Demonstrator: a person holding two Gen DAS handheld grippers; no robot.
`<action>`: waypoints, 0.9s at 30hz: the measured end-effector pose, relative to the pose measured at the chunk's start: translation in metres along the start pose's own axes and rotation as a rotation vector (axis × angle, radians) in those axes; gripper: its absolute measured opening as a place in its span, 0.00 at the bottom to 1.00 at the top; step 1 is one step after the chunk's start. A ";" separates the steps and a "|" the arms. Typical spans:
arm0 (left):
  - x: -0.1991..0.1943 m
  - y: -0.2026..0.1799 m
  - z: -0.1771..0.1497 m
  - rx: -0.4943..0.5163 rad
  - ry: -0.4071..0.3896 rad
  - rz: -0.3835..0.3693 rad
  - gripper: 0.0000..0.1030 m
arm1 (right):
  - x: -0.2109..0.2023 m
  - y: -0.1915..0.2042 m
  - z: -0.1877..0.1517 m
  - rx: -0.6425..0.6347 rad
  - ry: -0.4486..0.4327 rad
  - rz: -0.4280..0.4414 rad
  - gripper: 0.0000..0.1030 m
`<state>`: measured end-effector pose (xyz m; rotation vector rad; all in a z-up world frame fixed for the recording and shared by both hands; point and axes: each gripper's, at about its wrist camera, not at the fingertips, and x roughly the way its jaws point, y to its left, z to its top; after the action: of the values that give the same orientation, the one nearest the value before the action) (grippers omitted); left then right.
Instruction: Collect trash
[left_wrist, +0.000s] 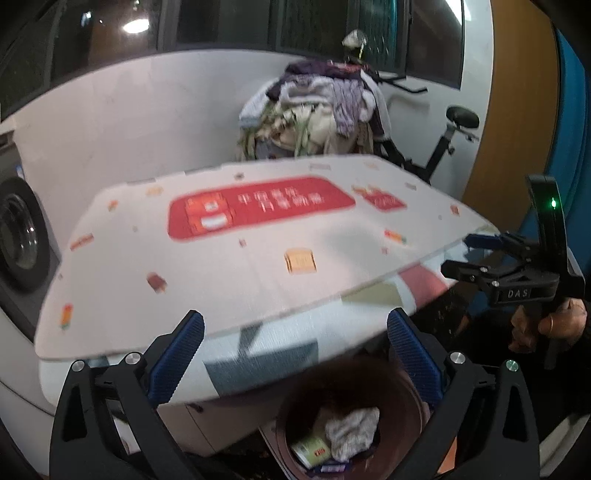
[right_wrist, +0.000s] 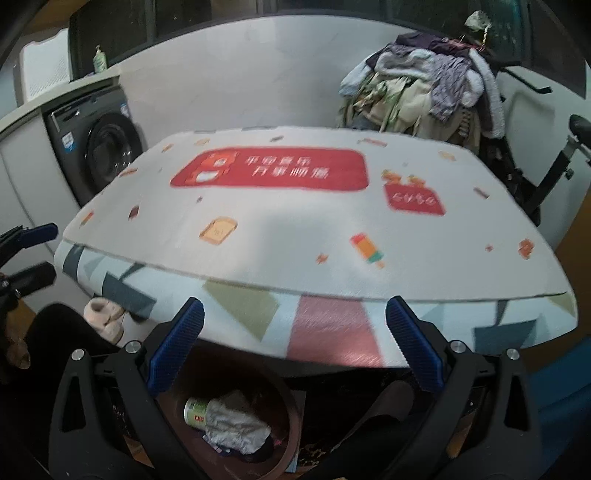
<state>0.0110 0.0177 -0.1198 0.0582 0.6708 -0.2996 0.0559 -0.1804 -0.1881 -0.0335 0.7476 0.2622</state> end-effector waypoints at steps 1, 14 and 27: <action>-0.003 0.000 0.005 -0.001 -0.011 0.007 0.94 | -0.005 -0.002 0.006 0.002 -0.006 -0.016 0.94; -0.067 -0.005 0.080 -0.037 -0.248 0.108 0.94 | -0.079 -0.002 0.071 0.004 -0.145 -0.050 0.94; -0.099 -0.008 0.098 -0.065 -0.269 0.173 0.94 | -0.119 0.011 0.089 -0.003 -0.193 -0.039 0.94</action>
<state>-0.0058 0.0206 0.0189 0.0132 0.4044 -0.1160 0.0285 -0.1852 -0.0416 -0.0251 0.5542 0.2261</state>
